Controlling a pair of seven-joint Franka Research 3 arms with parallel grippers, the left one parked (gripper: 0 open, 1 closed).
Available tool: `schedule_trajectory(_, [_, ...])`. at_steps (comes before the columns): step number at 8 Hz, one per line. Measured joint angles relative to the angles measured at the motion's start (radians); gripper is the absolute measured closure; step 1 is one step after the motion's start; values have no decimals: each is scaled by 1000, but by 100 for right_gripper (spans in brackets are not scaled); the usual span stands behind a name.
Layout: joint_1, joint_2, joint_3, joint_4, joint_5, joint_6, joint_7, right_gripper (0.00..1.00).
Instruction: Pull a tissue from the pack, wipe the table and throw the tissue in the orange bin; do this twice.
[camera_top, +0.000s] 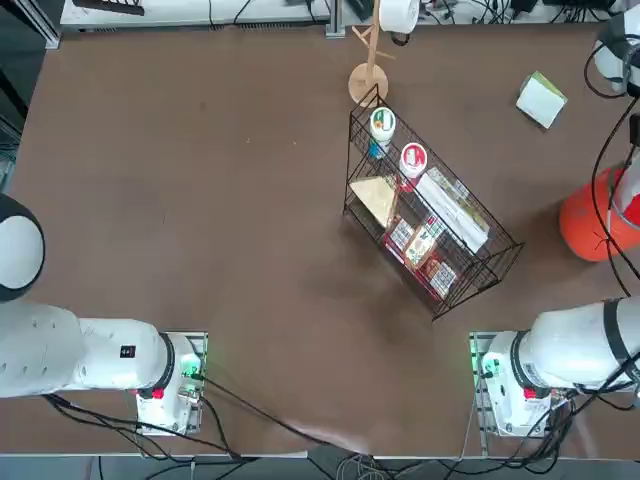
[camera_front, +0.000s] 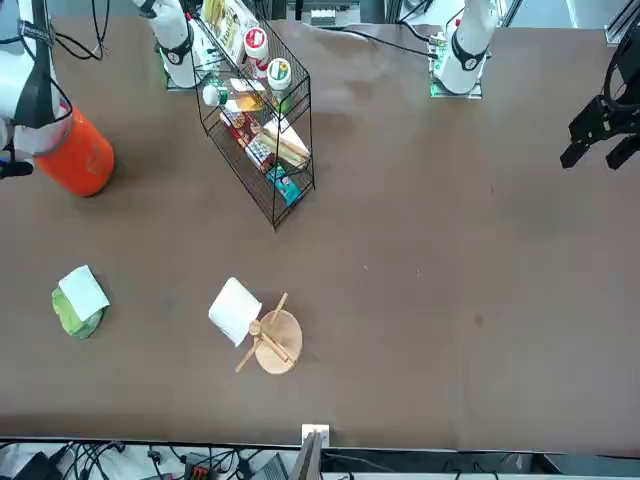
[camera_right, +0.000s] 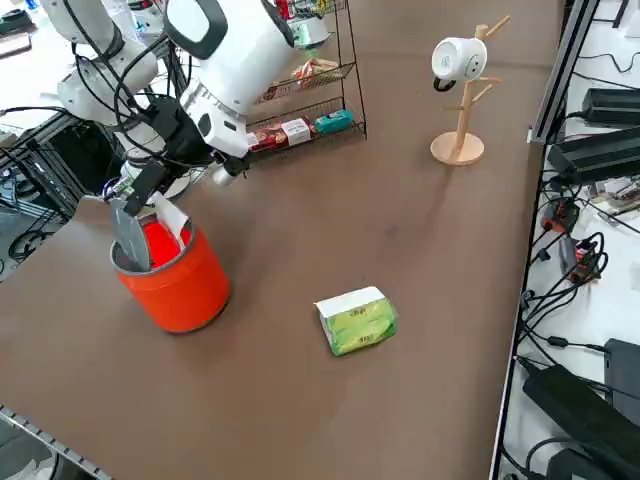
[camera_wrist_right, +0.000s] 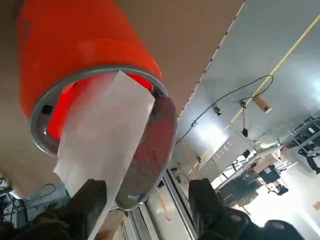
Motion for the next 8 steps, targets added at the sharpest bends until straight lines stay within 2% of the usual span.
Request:
schedule_trajectory(5, [-20, 3, 0, -29, 0, 31, 0, 0])
schedule_trajectory(7, [-16, 1, 13, 7, 10, 37, -11, 0])
schedule_trajectory(8, [-13, -1, 20, 49, 53, 38, -28, 0])
